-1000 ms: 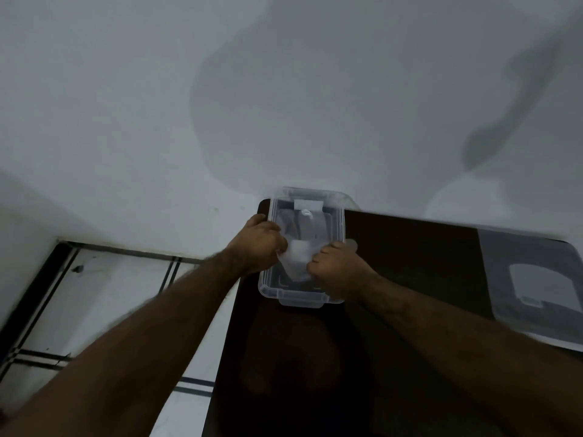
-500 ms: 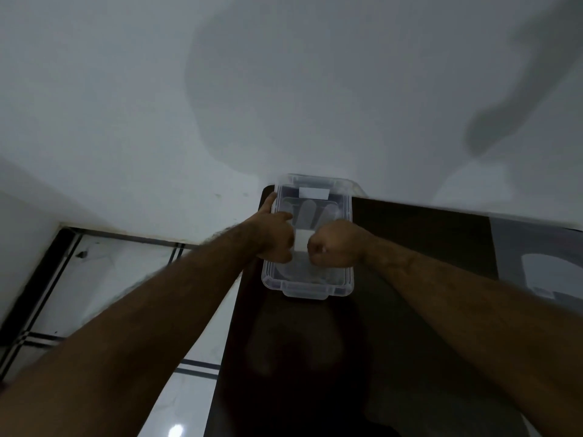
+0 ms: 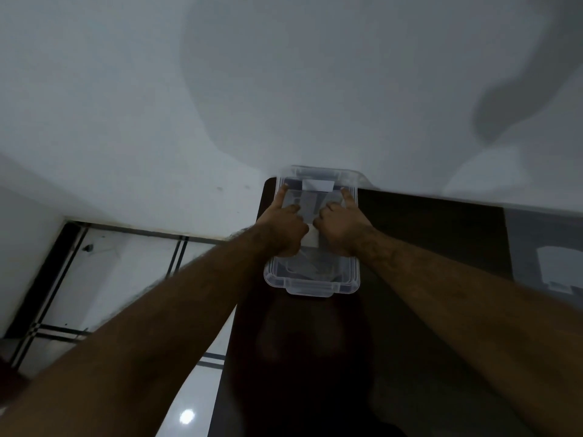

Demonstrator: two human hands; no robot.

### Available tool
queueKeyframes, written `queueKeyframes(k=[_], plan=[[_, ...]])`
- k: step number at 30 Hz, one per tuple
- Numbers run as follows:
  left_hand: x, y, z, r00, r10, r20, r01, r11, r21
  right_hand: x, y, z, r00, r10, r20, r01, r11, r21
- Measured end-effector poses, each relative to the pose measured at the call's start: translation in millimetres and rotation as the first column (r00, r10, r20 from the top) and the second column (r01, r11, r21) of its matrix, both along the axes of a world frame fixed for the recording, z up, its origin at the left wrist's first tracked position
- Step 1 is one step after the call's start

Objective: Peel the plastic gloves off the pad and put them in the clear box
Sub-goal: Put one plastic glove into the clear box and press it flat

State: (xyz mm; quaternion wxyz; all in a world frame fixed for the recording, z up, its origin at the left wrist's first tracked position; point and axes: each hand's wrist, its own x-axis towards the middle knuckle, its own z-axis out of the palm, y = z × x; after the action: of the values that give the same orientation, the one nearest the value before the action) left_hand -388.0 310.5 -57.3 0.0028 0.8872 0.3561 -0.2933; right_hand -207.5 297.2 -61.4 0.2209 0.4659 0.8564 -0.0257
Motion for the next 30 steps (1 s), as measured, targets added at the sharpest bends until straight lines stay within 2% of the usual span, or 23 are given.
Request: queueKeyframes(k=[5, 9, 12, 15, 17, 20, 23, 26, 30], plan=[[-5, -9, -1, 1.0, 0.009, 0.022, -0.008, 0.998, -0.069, 0, -15, 2, 0.99, 0.136, 0.037, -0.131, 0.986, -0.102], [-6, -11, 0, 1.0, 0.006, 0.008, -0.005, 0.997, -0.082, -1, -20, 2, 0.99, 0.121, 0.079, -0.112, 0.988, -0.104], [-6, -13, 6, 1.0, 0.001, 0.013, 0.0, 0.996, -0.09, -3, -28, 13, 0.991, 0.122, 0.053, -0.117, 0.989, -0.091], [-9, -20, 3, 0.999, -0.029, -0.017, 0.027, 0.995, -0.096, -8, -36, 11, 0.974, 0.205, 0.097, -0.185, 0.966, -0.182], [-11, -26, 0, 0.999, -0.026, -0.044, 0.021, 0.993, -0.115, -11, -38, 8, 0.963, 0.218, 0.162, -0.171, 0.95, -0.262], [-10, -31, 0, 0.998, -0.02, -0.064, 0.011, 0.991, -0.137, -15, -36, 14, 0.959, 0.197, 0.203, -0.135, 0.95, -0.282], [-10, -32, 8, 0.998, -0.003, -0.057, -0.007, 0.984, -0.176, -20, -33, 20, 0.972, 0.093, 0.216, -0.022, 0.95, -0.313], [-9, -32, 19, 0.999, 0.035, -0.007, -0.036, 0.988, -0.151, -19, -36, 28, 0.976, 0.073, 0.203, -0.01, 0.956, -0.295], [-6, -39, 43, 0.983, 0.119, 0.138, -0.118, 0.993, -0.019, -3, -48, 39, 0.992, 0.111, 0.067, -0.105, 0.99, -0.095]])
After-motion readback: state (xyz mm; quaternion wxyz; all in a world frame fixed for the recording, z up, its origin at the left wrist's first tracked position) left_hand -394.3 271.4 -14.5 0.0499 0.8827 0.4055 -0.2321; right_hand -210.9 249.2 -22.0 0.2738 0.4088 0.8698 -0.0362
